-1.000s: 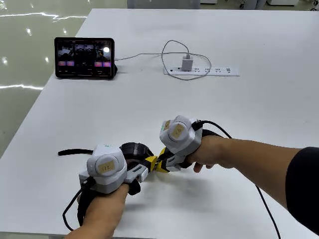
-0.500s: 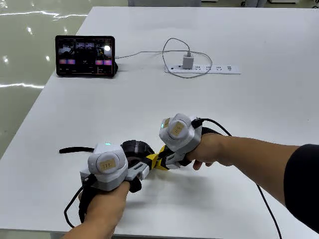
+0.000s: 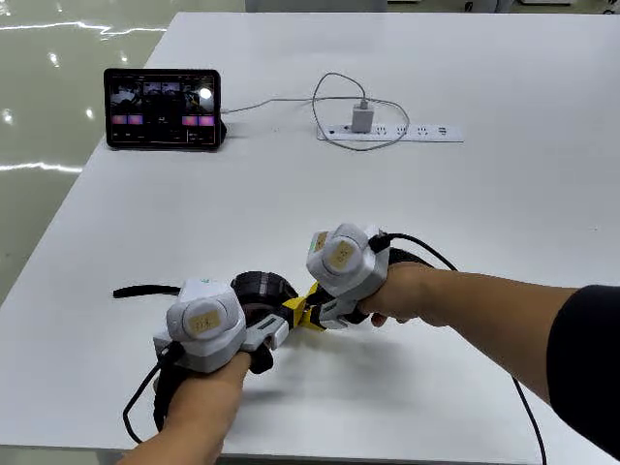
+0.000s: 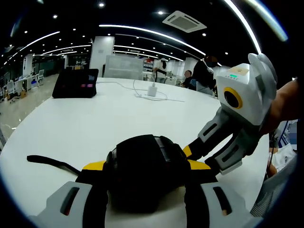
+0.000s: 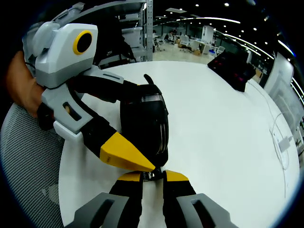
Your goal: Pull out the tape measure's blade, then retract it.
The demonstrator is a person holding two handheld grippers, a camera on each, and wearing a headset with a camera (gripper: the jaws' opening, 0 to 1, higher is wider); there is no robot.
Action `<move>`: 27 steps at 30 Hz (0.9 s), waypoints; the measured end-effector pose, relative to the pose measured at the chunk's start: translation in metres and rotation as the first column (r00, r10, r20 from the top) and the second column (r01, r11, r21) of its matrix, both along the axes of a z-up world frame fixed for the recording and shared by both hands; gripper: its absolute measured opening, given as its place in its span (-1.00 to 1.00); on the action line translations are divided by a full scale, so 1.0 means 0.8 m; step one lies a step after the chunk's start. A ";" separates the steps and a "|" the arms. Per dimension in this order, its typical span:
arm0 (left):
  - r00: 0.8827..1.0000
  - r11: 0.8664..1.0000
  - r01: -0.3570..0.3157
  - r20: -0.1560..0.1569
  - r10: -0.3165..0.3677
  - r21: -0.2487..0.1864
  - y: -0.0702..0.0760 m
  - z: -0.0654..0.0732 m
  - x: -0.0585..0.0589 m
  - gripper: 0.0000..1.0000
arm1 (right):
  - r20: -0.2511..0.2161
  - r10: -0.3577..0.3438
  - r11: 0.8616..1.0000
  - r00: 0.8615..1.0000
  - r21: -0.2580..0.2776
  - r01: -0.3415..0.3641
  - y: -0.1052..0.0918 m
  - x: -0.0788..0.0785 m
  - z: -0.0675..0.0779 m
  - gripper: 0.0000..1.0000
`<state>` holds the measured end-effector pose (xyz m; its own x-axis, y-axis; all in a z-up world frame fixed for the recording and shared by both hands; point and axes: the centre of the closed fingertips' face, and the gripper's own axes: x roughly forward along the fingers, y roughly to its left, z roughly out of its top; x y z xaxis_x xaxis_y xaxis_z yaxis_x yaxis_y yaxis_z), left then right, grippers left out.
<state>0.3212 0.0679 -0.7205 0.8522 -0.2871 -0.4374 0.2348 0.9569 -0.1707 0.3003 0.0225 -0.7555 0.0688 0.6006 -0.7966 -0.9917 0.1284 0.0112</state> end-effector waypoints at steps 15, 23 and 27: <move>0.993 0.995 0.099 -0.072 -0.097 0.027 0.000 0.013 0.003 0.23 | -0.012 -0.088 0.995 0.996 0.053 0.088 -0.025 -0.004 0.011 -0.62; 0.980 0.980 0.193 -0.063 -0.190 0.049 0.008 0.025 -0.002 0.28 | -0.029 -0.133 0.985 0.991 0.105 0.135 -0.044 -0.020 0.027 -0.57; 0.966 0.970 0.241 -0.104 -0.237 0.030 0.016 0.016 -0.015 0.32 | -0.020 -0.149 0.983 0.989 0.105 0.151 -0.063 -0.028 0.030 -0.51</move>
<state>0.3092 0.0805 -0.7073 0.7131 -0.4569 -0.5318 0.4414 0.8819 -0.1658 0.2782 -0.0277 -0.7312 0.1554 0.6653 -0.7302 -0.9609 0.2732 0.0443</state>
